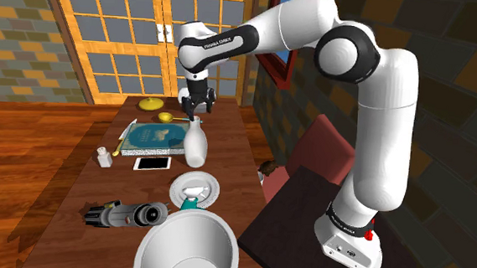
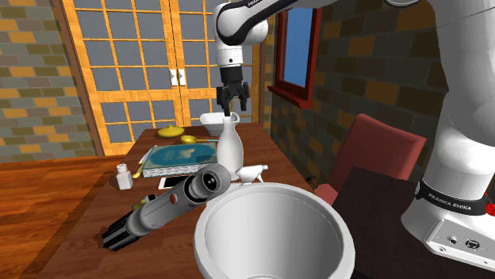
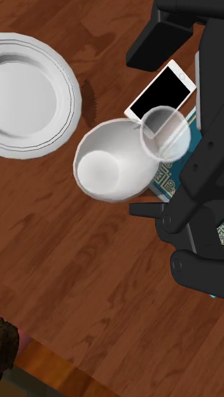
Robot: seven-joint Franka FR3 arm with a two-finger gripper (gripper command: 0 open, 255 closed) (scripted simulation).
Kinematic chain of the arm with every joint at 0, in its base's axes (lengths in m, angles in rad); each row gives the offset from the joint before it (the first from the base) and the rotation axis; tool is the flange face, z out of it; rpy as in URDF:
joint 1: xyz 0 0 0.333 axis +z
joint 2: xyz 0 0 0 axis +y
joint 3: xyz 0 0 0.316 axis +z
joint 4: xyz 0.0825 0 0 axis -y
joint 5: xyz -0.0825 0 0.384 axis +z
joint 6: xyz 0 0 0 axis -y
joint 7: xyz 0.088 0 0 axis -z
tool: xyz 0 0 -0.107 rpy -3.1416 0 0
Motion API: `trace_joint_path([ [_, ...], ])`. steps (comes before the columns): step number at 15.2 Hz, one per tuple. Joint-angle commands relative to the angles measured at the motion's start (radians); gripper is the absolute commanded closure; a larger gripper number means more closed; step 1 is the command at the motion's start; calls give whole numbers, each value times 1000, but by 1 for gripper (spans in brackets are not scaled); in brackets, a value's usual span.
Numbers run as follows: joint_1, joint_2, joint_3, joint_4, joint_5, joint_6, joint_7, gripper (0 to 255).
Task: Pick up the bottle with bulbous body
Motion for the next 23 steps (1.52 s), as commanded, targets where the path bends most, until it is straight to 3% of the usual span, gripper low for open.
trace_joint_path([
  [1, 4, 97, 4, 114, 1, -23, 0, 0],
  [11, 5, 134, 4, 66, 1, 61, 0, 0],
  [12, 5, 135, 4, 66, 1, 62, 0, 255],
  [23, 5, 124, 4, 78, 1, 39, 0, 255],
])
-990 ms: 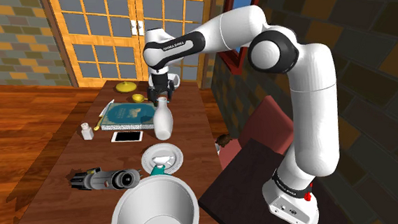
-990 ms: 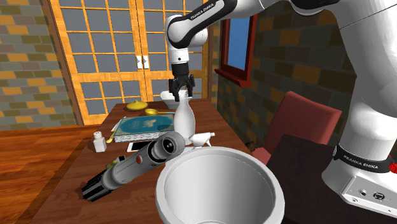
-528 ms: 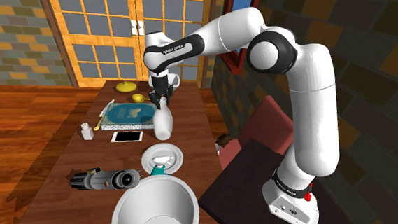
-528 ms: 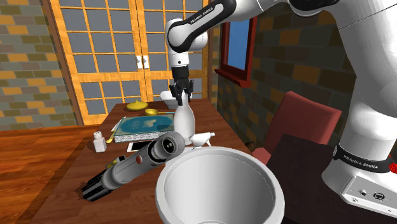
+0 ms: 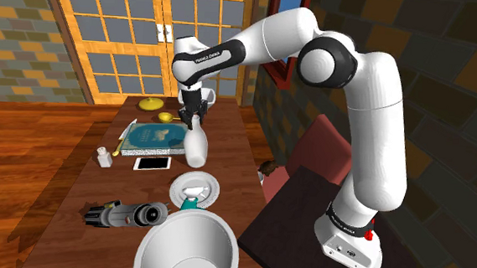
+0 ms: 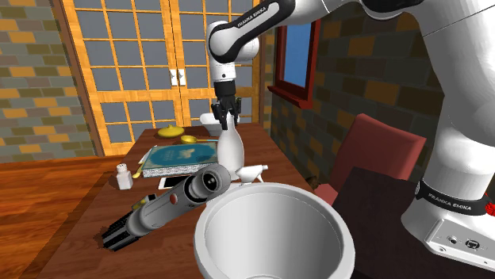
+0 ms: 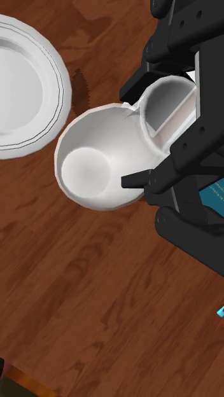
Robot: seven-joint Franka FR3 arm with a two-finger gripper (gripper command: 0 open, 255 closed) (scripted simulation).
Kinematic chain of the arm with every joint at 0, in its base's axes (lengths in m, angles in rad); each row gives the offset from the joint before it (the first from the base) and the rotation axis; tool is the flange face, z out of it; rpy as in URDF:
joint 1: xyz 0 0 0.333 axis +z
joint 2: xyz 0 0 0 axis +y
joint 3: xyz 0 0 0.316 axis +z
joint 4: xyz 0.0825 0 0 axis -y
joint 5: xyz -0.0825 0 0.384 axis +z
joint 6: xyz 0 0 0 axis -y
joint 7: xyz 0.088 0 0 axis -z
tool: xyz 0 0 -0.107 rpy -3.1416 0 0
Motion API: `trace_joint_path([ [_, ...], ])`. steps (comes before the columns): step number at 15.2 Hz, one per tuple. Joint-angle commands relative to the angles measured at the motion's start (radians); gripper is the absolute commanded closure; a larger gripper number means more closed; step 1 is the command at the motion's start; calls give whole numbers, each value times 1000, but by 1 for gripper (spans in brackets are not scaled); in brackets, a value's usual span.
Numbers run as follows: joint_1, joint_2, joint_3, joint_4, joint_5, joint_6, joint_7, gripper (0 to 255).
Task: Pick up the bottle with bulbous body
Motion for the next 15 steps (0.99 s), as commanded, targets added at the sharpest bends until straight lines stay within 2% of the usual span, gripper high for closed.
trace_joint_path([
  [1, 0, -8, 0, 13, 0, -20, 0, 255],
  [13, -1, -48, 0, 114, 0, -162, 0, 255],
  [15, -1, -49, 0, 115, 0, -164, 0, 255],
])
